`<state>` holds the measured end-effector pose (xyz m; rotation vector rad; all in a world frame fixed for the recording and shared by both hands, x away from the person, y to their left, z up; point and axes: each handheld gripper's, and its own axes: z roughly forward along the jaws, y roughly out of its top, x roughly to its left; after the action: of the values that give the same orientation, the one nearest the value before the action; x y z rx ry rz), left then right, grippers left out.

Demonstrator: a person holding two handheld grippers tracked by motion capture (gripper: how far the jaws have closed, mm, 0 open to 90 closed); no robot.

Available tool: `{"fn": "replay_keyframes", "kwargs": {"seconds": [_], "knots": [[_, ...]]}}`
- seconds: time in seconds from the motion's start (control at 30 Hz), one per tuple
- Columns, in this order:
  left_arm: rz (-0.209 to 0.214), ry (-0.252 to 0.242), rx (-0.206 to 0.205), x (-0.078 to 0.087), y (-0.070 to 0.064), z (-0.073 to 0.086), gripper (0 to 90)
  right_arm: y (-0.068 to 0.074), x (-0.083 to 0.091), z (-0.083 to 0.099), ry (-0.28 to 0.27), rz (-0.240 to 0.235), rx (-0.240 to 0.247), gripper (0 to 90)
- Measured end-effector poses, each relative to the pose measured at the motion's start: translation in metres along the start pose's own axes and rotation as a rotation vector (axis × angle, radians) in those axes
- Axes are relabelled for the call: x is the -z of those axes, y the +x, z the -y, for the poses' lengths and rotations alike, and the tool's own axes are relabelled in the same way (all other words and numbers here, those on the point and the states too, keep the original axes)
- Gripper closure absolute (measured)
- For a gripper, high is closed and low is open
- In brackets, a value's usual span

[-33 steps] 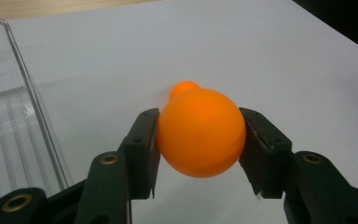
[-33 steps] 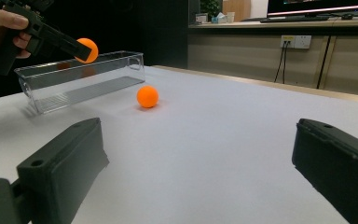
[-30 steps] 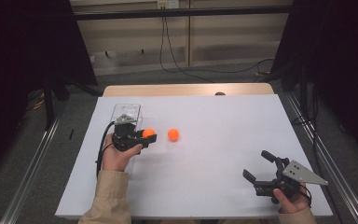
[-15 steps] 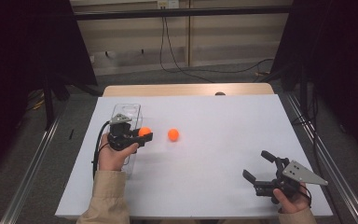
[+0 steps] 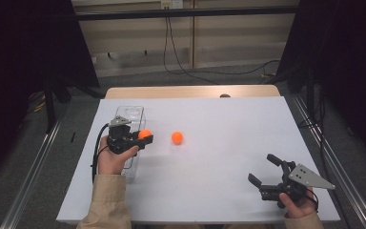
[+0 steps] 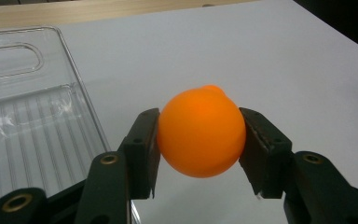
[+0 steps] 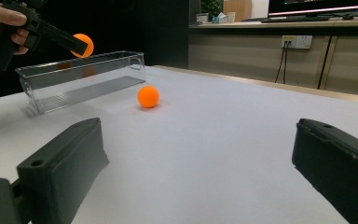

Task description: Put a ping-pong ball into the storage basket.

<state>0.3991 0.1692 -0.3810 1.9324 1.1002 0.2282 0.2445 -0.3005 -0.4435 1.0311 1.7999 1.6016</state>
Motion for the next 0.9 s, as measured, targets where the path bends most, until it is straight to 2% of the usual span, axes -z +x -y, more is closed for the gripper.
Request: {"fn": "replay_keyframes", "kwargs": {"seconds": [0.9], "knots": [[-0.033,-0.011,0.007,0.0093,0.0088,0.0009,51.0,0.0002,-0.0005,0.0002,0.006,-0.004,0.006,2.1]]}}
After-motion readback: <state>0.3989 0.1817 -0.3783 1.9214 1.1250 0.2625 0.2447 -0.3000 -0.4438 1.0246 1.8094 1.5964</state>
